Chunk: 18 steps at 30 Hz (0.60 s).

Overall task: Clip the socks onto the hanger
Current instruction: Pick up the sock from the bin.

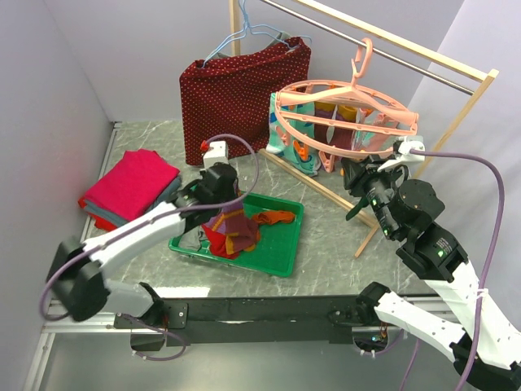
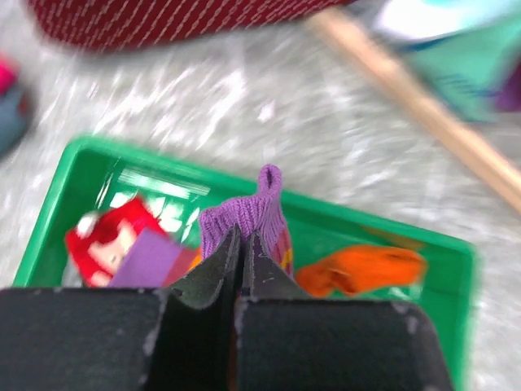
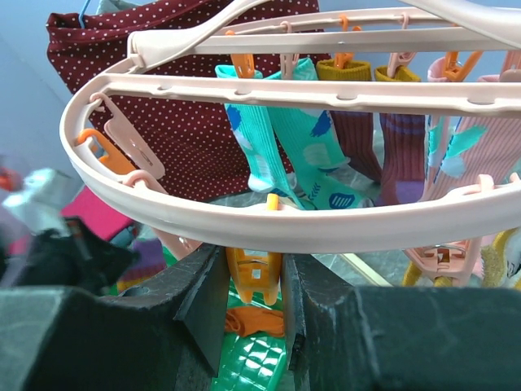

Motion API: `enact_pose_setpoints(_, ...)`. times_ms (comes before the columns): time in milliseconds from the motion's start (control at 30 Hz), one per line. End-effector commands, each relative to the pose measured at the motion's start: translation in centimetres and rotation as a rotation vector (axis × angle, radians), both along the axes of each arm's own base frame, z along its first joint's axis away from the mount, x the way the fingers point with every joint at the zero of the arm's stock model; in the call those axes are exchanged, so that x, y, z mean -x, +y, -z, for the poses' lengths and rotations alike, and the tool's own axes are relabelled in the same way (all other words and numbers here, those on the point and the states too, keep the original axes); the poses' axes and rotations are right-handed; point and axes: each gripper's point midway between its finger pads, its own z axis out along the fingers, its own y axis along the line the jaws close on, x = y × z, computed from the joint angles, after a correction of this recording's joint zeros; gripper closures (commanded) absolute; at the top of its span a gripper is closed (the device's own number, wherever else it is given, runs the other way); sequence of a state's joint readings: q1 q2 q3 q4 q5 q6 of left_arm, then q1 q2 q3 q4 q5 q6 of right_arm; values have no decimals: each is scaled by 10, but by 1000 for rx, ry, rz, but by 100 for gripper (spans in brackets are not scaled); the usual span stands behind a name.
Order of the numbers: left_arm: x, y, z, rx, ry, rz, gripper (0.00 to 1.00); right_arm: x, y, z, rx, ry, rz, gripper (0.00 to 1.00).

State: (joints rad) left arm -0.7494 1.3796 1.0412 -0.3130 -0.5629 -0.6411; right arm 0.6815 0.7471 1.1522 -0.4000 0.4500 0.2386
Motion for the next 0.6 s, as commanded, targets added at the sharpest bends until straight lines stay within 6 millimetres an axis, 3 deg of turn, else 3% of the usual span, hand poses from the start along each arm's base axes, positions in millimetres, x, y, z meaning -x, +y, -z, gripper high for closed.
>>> enact_pose_setpoints(0,10,-32,-59,47,-216,232,99,2,3,-9,-13,-28,-28,100)
enact_pose_setpoints(67,20,-46,-98,119,-341,350,97,3,8,-9,-11,-32,-52,100)
enact_pose_setpoints(100,28,-54,-103,142,-364,421,97,3,10,-10,-14,-36,-66,100)
enact_pose_setpoints(133,44,-70,-128,212,-434,549,96,3,11,-11,-17,-38,-72,100)
enact_pose_setpoints(333,99,-122,-159,304,-476,981,93,5,23,-17,-17,-60,-136,100)
enact_pose_setpoints(500,118,-146,-183,376,-512,1133,93,9,33,-24,-38,-92,-197,100)
enact_pose_setpoints(567,121,-156,-182,394,-494,1179,93,11,36,-27,-43,-105,-218,100)
